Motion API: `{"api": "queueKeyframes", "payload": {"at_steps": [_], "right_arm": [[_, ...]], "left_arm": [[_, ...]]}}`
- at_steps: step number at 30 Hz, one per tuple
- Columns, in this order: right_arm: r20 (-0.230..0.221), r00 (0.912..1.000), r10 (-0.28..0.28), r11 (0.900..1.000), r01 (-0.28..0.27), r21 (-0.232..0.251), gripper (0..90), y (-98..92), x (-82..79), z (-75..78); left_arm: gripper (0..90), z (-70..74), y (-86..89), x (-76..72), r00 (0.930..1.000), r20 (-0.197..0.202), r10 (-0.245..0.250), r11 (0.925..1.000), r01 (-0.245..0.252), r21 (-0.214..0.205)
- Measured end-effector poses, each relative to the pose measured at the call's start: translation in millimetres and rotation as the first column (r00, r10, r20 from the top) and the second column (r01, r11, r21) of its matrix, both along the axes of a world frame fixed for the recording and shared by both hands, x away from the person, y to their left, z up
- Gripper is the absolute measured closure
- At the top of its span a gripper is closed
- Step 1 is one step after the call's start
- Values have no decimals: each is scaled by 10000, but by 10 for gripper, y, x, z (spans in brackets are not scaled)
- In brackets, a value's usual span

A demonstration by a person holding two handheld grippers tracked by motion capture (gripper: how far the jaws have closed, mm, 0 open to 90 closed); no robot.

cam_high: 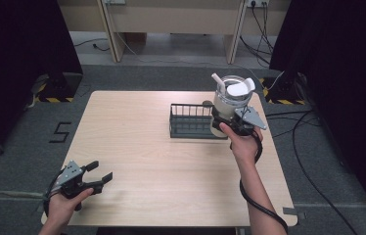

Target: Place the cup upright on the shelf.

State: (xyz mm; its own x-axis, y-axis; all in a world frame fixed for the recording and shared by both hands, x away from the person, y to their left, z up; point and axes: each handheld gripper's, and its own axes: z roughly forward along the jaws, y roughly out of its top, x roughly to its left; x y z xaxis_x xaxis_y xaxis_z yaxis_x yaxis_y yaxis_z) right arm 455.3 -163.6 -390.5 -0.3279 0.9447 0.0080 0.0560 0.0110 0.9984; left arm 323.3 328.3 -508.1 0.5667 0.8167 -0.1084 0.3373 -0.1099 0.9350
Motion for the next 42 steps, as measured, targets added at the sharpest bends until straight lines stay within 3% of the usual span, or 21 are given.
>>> {"api": "queueKeyframes", "payload": {"at_steps": [42], "right_arm": [[-126, 9999, 45, 10000, -44, 37, 109, 234, 416, 157]], "left_arm": [[207, -2, 19, 6, 10000, -7, 9, 10000, -9, -54]]}}
